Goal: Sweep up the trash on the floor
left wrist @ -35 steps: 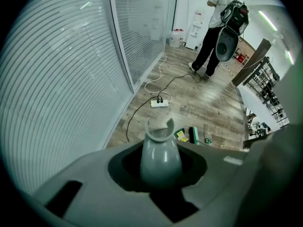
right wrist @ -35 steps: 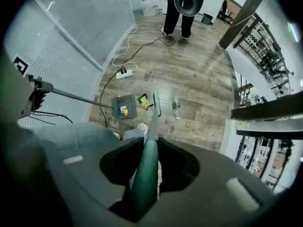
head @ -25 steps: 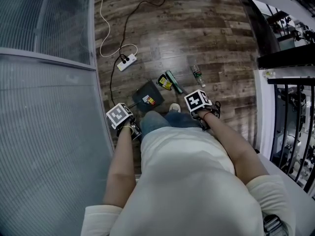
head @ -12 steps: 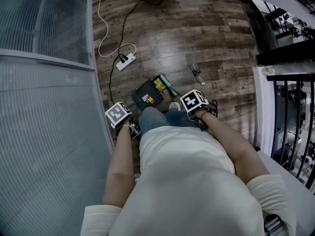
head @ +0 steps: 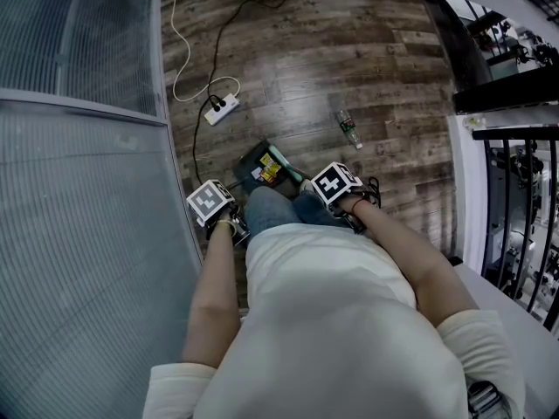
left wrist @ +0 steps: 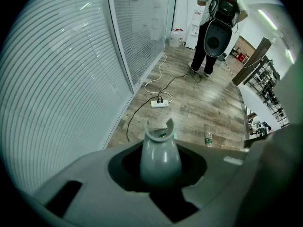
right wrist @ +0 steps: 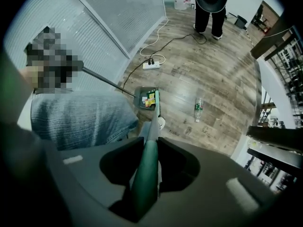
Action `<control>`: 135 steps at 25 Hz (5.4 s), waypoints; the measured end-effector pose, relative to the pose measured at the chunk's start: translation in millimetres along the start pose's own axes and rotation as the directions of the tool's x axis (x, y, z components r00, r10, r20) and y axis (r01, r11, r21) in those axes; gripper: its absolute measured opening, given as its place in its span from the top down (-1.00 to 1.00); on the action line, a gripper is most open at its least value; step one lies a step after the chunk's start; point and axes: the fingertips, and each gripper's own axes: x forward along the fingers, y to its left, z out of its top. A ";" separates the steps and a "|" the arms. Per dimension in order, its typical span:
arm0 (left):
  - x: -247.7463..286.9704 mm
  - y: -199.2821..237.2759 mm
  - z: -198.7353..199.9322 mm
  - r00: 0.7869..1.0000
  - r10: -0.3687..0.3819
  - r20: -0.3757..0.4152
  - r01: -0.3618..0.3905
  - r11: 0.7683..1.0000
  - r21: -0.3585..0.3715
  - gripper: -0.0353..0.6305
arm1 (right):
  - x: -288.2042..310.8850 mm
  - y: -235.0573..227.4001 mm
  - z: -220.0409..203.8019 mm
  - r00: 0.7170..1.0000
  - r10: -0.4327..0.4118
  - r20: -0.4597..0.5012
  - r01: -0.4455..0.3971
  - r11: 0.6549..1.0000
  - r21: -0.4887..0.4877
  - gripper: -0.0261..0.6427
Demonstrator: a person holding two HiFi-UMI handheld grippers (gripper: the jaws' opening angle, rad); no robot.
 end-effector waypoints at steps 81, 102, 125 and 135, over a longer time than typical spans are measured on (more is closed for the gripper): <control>2.1 -283.0 36.9 0.983 -0.180 -0.035 0.180 0.905 0.385 0.63 | -65.4 -269.0 -111.9 0.925 -0.178 0.336 -0.158 0.625 0.764 0.62; 11.6 -298.0 44.9 0.988 -0.151 -0.035 0.153 0.912 0.382 0.63 | -44.3 -299.2 -94.7 0.948 -0.267 0.174 0.076 0.721 0.689 0.62; 15.9 -297.0 45.2 0.987 -0.153 -0.047 0.159 0.912 0.378 0.63 | -9.2 -208.7 -63.9 0.979 -0.172 0.111 0.096 0.865 0.492 0.62; 15.2 -308.5 39.2 0.975 -0.216 -0.054 0.220 0.903 0.368 0.63 | -11.2 -175.6 -56.2 0.987 -0.103 0.127 0.017 0.838 0.545 0.62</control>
